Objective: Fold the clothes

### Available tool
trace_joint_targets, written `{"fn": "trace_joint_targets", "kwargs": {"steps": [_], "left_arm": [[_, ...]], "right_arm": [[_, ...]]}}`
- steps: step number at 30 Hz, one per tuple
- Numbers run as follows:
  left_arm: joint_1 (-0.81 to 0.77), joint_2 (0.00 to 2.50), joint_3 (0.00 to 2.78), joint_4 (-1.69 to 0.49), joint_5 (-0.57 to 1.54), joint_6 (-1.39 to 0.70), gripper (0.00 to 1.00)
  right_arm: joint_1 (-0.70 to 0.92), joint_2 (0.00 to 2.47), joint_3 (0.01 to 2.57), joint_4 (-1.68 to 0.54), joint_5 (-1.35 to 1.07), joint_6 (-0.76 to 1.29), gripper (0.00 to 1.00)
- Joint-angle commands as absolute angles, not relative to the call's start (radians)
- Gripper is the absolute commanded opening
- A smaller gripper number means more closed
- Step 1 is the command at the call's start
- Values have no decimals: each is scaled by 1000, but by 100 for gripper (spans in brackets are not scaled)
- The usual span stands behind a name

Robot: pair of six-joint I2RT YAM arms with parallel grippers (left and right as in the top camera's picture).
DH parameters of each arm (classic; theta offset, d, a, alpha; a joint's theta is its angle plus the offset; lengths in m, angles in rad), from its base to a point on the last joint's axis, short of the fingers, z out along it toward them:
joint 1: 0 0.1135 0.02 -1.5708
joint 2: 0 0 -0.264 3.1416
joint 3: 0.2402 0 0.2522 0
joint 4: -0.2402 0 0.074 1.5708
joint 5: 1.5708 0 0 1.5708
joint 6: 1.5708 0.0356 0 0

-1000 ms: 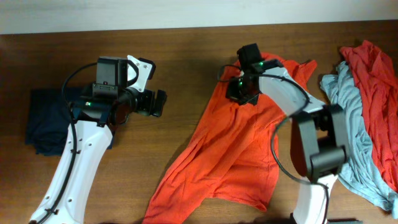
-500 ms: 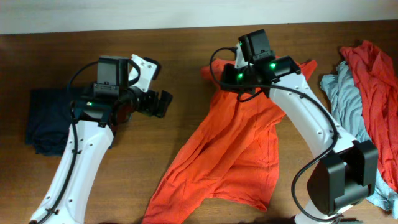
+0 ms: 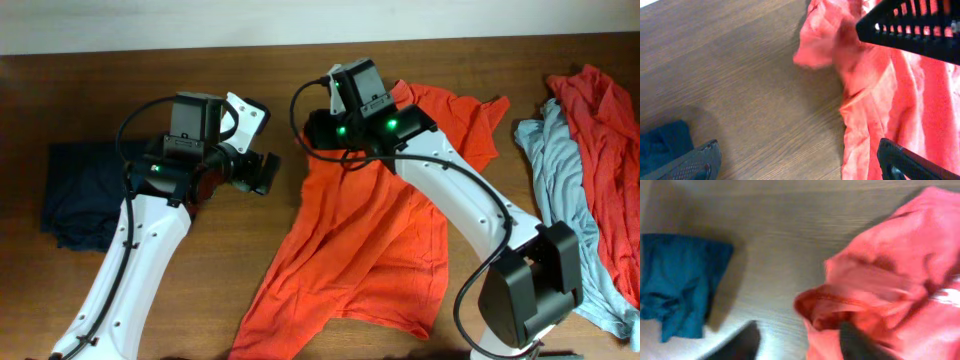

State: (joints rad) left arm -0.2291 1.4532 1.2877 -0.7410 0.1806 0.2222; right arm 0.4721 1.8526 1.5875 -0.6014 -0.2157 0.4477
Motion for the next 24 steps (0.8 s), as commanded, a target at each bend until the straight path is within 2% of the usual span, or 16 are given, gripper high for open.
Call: {"fn": "trace_joint_targets", "kwargs": {"steps": [1,5,7,10,13,15,17,20,22,24], "left_arm": [[-229,1460,1307,-733,149,241,99],[-229,1460,1307,-721,153,241,99],[-229,1460,1307,-720,153,241,99],[-229,1460,1307,-725,152,239,99],[-229,1460,1307,-722,152,237,99],[-229,1460,1308,-723,152,236,99],[-229,1460,1308,-728,152,233,99],[-229,1460,1308,-729,152,233,99],[-229,1460,1308,-727,152,233,99],[-228,1460,1308,-725,152,233,99]], "right_arm": [[393,1852,1597,-625,-179,432,71],[306,1850,1597,-662,-278,419,71],[271,1852,1597,-685,-276,419,66],[240,1866,1588,-712,-277,423,53],[245,1909,1570,-704,-276,423,51],[257,1963,1562,-691,-273,427,52],[264,2018,1562,-676,-279,459,61],[274,2090,1562,-630,-333,479,63],[284,2125,1562,-594,-361,480,70],[299,2151,1562,-568,-363,488,72]]}}
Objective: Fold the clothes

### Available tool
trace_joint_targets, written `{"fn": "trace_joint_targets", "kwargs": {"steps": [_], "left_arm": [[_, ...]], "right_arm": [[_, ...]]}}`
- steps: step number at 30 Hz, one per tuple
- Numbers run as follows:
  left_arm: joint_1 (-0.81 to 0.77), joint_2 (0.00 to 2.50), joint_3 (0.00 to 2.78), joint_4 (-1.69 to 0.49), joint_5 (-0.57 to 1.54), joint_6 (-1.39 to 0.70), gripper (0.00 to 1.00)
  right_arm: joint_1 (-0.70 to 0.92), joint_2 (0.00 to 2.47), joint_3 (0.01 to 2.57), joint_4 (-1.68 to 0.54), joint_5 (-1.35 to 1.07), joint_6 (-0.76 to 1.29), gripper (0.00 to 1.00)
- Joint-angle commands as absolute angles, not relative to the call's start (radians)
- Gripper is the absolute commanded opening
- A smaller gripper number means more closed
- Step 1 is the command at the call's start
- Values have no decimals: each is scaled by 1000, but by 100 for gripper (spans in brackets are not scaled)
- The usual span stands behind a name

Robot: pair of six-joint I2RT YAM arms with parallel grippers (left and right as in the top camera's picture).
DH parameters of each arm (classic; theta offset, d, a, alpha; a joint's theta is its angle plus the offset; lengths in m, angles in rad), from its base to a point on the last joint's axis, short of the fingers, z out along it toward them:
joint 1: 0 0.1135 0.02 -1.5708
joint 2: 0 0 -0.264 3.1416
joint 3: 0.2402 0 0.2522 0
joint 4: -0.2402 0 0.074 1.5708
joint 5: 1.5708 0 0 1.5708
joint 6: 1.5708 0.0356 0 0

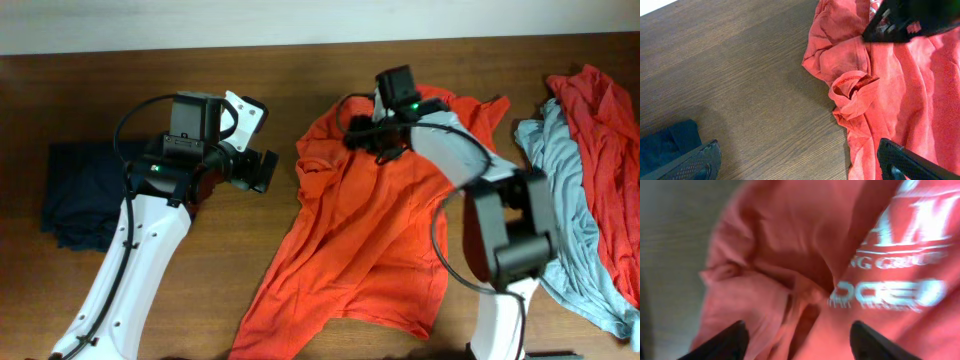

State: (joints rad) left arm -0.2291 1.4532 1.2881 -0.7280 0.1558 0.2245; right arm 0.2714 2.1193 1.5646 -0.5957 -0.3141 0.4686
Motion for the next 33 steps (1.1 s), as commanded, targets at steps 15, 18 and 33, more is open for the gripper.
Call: {"fn": "trace_joint_targets", "kwargs": {"steps": [15,18,33], "left_arm": [[-215,1442,1339,-734,18,188,99],[-206,1428,1372,-744,18,188,99],[-202,1432,1385,-781,23,187,99]], "right_arm": [[378,2162,1565,-215,-774,506,4],[408,2162,1565,-115,-821,506,4],[315,2102,1565,-237,-842,465,72]]}}
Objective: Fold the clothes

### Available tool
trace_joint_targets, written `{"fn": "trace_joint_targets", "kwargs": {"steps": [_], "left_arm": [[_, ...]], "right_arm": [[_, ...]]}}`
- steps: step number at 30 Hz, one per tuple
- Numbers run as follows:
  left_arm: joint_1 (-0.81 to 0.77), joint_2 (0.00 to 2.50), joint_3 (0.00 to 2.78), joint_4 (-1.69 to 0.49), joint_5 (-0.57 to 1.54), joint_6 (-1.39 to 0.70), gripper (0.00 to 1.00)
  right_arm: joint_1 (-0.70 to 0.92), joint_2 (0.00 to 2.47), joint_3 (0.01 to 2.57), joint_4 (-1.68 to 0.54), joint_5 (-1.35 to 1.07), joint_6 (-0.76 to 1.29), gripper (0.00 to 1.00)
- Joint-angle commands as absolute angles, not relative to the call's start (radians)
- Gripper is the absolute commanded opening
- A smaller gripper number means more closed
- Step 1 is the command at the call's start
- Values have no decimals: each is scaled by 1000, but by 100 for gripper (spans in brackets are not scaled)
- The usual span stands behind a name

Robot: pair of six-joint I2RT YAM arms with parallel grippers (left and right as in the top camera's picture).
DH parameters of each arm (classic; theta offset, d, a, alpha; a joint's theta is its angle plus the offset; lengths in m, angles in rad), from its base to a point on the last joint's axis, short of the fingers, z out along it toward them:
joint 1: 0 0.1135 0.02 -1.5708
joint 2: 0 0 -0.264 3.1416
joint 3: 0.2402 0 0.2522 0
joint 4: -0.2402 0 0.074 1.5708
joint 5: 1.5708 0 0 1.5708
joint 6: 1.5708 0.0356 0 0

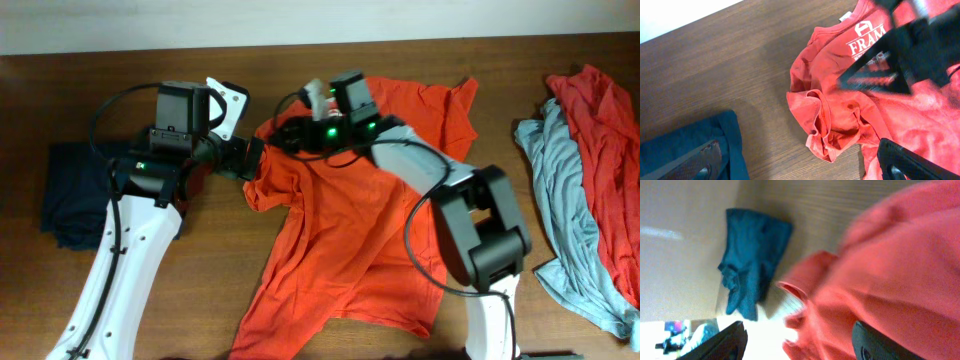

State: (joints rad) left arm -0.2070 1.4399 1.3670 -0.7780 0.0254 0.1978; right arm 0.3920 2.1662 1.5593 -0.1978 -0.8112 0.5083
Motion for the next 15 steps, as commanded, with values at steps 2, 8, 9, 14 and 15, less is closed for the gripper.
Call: {"fn": "trace_joint_targets", "kwargs": {"steps": [2,8,9,14,15], "left_arm": [[-202,1450,1385,-786,23,166,99],[-202,1568,1385,-785,86,120,99],[-202,1591,1385,-781,93,116,99],[-203,1711,1385,-751,94,71,99],[-203,1728,1385,-748,93,72,99]], "right_arm": [[249,2055,1565,-371,-811,380,72],[154,1922,1565,-757,-439,239,72],[148,1903,1565,-810,-374,239,72],[145,1838,1565,-1029,-201,239,72],[146,1836,1565,-1054,-201,239,72]]}}
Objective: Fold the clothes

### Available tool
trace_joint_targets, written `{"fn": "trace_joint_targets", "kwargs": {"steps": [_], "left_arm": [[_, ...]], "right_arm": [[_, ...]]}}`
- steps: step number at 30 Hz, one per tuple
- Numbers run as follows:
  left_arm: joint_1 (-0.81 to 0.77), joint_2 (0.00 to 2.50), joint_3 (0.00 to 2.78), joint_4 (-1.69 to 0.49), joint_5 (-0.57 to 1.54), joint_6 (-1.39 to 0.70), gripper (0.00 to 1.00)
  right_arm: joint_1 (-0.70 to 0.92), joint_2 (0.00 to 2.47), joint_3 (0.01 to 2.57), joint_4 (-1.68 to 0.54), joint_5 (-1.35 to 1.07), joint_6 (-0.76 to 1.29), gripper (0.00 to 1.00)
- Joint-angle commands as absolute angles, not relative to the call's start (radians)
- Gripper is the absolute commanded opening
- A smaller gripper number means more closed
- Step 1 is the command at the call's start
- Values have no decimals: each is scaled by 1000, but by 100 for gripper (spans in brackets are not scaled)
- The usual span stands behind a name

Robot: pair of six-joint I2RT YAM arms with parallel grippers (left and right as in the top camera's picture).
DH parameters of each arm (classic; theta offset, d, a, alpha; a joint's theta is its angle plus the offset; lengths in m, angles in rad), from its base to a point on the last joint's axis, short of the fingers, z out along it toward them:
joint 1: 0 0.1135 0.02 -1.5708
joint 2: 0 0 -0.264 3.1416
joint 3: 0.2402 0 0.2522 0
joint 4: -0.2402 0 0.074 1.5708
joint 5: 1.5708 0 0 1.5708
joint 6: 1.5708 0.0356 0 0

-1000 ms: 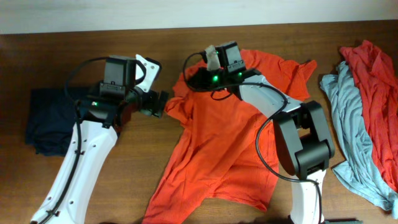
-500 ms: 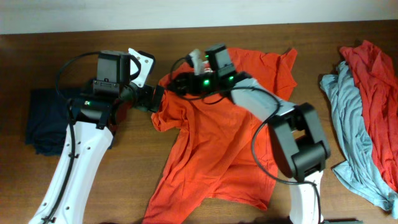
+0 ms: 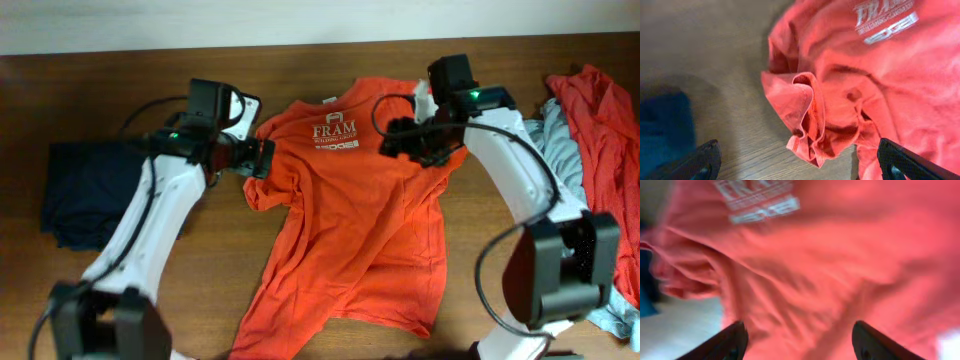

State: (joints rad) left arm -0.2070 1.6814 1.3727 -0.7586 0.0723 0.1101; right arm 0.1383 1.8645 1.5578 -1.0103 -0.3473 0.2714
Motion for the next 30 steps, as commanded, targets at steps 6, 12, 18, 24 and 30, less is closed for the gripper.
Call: {"fn": "trace_joint_targets", "kwargs": {"steps": [6,12,18,24,30], "left_arm": [[-202,1835,1385,-663,82,76,99],[-202,1880,1385,-538,81,76,84],[-202,1962,1385,-508,82,76,46],[-187,1965,1398,-585,-14,66,0],[-157,1885,1483,-756,-319,10,1]], "right_arm": [[146,1837,1557,-1118,-200,239,72],[146,1837,1557,-1119,-197,239,72],[146,1837,1557,-1119,-197,239,72],[146,1837,1557,-1121,-163,239,72],[146,1837,1546,-1122,-155,240,72]]}}
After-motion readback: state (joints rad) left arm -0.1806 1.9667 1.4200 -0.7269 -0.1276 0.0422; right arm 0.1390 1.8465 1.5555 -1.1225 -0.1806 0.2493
